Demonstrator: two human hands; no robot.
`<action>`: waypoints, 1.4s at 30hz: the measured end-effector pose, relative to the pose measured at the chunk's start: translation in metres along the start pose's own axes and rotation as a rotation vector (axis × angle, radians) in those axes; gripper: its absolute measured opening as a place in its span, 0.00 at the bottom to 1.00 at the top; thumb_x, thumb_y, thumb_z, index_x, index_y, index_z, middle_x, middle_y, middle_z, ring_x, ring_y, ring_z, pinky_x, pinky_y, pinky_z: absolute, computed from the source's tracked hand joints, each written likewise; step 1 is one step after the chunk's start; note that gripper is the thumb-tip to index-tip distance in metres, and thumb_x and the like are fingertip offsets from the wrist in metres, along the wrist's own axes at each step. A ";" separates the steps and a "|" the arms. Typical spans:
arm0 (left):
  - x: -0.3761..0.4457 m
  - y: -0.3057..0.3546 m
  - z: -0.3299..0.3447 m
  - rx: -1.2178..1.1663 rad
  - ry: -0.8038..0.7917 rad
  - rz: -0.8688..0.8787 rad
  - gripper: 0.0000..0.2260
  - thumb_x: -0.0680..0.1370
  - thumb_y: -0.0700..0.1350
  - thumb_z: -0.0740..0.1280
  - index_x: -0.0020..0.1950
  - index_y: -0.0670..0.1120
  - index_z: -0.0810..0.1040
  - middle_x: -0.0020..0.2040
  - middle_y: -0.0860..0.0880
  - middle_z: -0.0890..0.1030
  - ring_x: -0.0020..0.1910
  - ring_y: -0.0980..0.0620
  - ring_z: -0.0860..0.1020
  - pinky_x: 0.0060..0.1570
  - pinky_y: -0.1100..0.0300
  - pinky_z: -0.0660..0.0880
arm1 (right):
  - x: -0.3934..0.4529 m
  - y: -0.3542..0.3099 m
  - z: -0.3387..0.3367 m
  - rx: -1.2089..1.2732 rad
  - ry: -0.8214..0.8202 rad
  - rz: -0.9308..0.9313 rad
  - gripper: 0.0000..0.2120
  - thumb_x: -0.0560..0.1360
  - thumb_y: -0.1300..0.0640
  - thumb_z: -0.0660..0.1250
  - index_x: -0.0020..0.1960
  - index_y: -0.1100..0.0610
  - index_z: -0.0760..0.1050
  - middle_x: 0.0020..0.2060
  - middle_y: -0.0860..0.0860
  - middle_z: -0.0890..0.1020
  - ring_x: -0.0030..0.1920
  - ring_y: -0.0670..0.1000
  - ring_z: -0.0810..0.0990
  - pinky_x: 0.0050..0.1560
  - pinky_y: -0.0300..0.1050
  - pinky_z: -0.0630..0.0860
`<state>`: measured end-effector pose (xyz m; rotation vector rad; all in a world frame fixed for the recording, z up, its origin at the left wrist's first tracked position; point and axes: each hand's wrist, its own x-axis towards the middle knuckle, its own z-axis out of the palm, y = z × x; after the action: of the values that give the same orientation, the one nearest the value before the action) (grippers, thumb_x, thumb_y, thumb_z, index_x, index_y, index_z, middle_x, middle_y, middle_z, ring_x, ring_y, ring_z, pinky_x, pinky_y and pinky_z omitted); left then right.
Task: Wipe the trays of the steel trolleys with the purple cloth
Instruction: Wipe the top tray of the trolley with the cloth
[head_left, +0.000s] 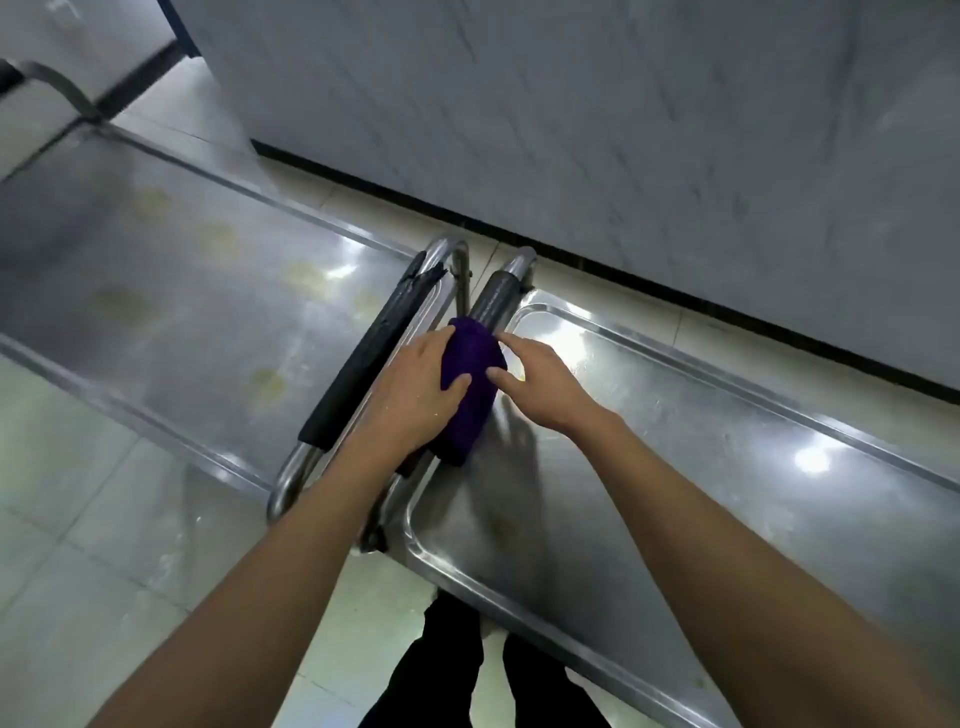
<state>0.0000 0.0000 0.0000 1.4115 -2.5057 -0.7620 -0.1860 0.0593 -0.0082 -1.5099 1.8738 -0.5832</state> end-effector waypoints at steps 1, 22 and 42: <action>-0.001 0.000 0.000 -0.017 0.006 -0.018 0.30 0.80 0.56 0.65 0.79 0.50 0.61 0.75 0.50 0.68 0.72 0.50 0.69 0.68 0.51 0.69 | 0.003 -0.001 0.002 0.086 0.027 -0.022 0.21 0.79 0.49 0.65 0.71 0.52 0.70 0.66 0.51 0.77 0.66 0.52 0.73 0.63 0.42 0.71; -0.007 0.041 -0.012 -0.134 0.088 0.018 0.30 0.77 0.52 0.68 0.78 0.51 0.62 0.71 0.51 0.73 0.67 0.50 0.73 0.64 0.47 0.75 | -0.042 -0.036 -0.036 0.339 0.263 -0.067 0.09 0.80 0.62 0.63 0.49 0.48 0.74 0.44 0.42 0.79 0.47 0.40 0.78 0.45 0.31 0.74; -0.004 0.178 0.024 -1.022 -0.440 0.090 0.11 0.77 0.49 0.71 0.59 0.52 0.80 0.51 0.52 0.85 0.52 0.53 0.83 0.47 0.62 0.79 | -0.147 -0.001 -0.153 0.294 0.540 -0.042 0.13 0.78 0.65 0.63 0.57 0.50 0.77 0.49 0.40 0.81 0.53 0.42 0.79 0.53 0.36 0.76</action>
<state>-0.1407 0.0874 0.0705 0.7874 -1.8125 -2.0810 -0.2782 0.1930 0.1292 -1.2791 2.0245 -1.3288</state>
